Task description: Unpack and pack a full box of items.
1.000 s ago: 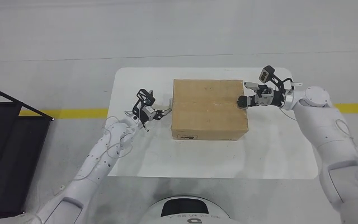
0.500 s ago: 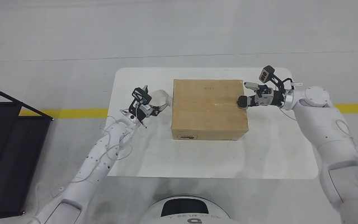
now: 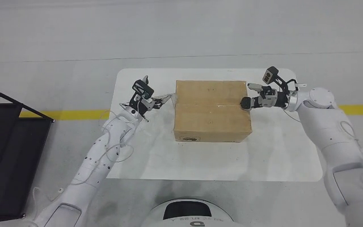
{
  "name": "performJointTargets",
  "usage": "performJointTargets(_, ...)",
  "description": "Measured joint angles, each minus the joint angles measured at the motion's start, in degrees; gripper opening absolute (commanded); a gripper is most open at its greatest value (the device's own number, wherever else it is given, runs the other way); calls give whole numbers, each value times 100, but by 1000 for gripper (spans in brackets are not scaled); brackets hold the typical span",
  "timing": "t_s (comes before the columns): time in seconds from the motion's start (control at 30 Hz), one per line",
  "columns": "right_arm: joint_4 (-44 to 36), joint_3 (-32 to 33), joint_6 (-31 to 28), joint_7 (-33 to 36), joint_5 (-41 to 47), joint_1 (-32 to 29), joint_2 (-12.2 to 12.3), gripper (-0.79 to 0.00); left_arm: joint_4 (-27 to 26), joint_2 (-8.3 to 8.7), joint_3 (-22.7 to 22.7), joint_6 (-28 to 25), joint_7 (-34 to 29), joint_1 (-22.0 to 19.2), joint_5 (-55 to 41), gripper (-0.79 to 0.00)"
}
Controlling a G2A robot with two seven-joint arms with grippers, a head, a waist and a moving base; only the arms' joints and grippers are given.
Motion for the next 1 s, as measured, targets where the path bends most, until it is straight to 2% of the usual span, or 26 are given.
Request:
performJointTargets(0.33, 0, 0, 0, 0, 0, 0, 0, 0, -354, -75, 257, 67, -410, -190, 320, 0)
performJointTargets(0.77, 0, 0, 0, 0, 0, 0, 0, 0, -1219, -242, 826, -86, -1274, -869, 975, 0)
performJointTargets(1.0, 0, 0, 0, 0, 0, 0, 0, 0, -1461, -372, 1186, -14, -1451, -1114, 1134, 0)
